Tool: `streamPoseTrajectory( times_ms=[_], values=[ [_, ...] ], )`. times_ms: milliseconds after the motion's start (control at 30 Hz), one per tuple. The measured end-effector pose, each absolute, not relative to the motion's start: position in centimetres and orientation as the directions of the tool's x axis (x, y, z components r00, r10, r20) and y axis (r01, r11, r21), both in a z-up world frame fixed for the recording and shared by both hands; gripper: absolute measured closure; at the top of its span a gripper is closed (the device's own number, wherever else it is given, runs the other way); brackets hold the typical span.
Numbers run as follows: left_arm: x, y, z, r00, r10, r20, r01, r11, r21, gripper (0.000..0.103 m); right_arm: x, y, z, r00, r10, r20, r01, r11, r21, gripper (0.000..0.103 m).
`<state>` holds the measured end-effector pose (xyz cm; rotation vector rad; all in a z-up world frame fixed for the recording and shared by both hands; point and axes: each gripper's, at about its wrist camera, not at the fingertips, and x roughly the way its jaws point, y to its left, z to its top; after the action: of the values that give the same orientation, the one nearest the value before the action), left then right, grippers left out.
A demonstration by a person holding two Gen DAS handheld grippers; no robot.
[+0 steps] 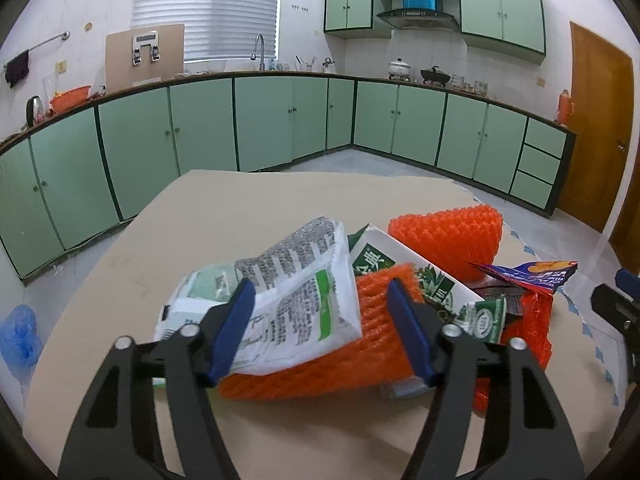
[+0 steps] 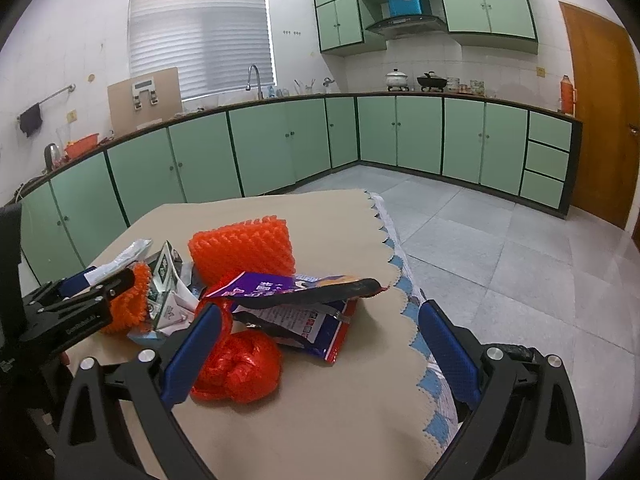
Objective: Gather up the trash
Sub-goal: 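Return both tools to the trash pile on the table, then grasp the white snack bag with the left gripper while the right gripper grasps the blue biscuit wrapper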
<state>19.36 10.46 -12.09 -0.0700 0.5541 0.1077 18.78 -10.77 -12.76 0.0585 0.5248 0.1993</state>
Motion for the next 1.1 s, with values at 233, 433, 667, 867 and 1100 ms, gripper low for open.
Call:
streamPoseTrajectory(
  times_ms=[233, 433, 667, 867, 1100],
  values=[
    [19.3, 10.9, -12.2, 0.846, 0.066, -0.528, -0.129, 0.988, -0.084, 0.061, 20.1, -11.1, -13.5, 0.835, 0.190, -0.515, -0.160, 0.982, 0.104, 0.009],
    [19.4, 11.1, -12.0, 0.853, 0.052, -0.519, -0.118, 0.988, -0.096, 0.072, 21.1, -12.2, -13.7, 0.825, 0.181, -0.536, -0.133, 0.983, 0.127, 0.011],
    [20.0, 10.4, -11.9, 0.851, 0.043, -0.523, -0.112, 0.989, -0.101, 0.086, 22.2, -12.5, -12.5, 0.839, 0.166, -0.518, -0.124, 0.986, 0.115, 0.011],
    [20.2, 10.3, -11.6, 0.853, 0.049, -0.519, -0.115, 0.989, -0.095, 0.087, 22.8, -13.3, -12.4, 0.839, 0.132, -0.528, -0.094, 0.991, 0.098, 0.013],
    [20.3, 9.9, -11.8, 0.852, 0.049, -0.522, -0.116, 0.989, -0.097, 0.087, 22.9, -15.5, -12.9, 0.830, 0.147, -0.538, -0.066, 0.984, 0.166, 0.013]
  ],
)
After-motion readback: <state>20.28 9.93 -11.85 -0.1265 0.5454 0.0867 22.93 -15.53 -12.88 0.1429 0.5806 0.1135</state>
